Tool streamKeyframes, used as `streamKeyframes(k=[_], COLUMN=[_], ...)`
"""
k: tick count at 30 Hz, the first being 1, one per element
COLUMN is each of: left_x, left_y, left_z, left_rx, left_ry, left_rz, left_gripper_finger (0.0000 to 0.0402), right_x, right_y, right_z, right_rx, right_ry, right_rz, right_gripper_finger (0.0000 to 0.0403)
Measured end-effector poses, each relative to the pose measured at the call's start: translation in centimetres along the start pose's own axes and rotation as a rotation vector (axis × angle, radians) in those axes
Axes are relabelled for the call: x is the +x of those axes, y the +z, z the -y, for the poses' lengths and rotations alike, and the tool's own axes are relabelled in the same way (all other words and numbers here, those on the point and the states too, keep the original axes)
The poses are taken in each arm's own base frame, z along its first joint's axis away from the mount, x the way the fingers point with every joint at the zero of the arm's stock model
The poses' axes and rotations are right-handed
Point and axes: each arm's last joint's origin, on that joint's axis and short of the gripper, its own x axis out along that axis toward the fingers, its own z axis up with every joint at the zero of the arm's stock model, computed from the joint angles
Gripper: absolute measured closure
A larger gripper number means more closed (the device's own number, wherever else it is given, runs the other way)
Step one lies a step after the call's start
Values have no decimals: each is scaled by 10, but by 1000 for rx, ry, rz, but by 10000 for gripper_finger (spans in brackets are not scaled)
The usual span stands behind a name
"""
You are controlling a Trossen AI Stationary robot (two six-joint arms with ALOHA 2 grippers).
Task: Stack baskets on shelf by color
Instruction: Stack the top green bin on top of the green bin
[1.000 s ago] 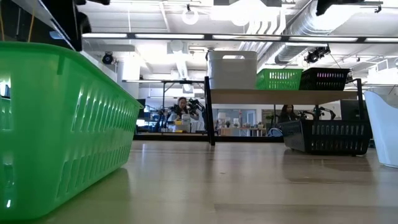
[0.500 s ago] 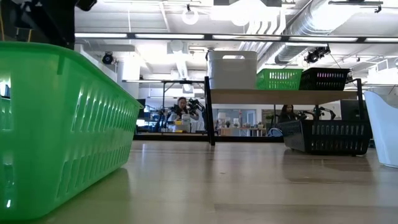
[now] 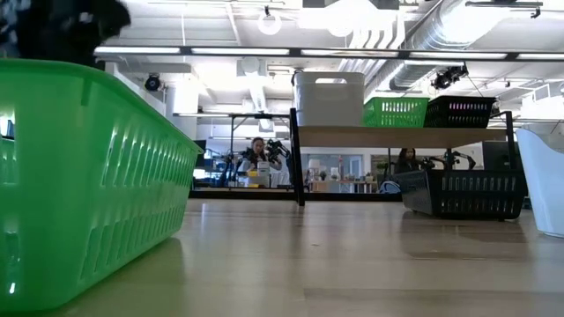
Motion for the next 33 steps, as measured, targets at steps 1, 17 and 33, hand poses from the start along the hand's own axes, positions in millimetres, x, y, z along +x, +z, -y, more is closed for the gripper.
streamKeyframes(k=[1, 17, 33], left_x=[8, 86, 76], left_y=[-3, -24, -15], left_z=[-2, -24, -6], left_rx=[-17, -187, -234], left_ry=[5, -17, -165], left_rz=[-12, -99, -8], left_gripper_finger=[234, 234, 394], right_x=[0, 3, 6], right_y=[0, 11, 25], right_z=[0, 6, 10], right_rx=[0, 31, 47], right_ry=[-4, -51, -34], right_rz=[6, 82, 132], right_gripper_finger=[291, 291, 291])
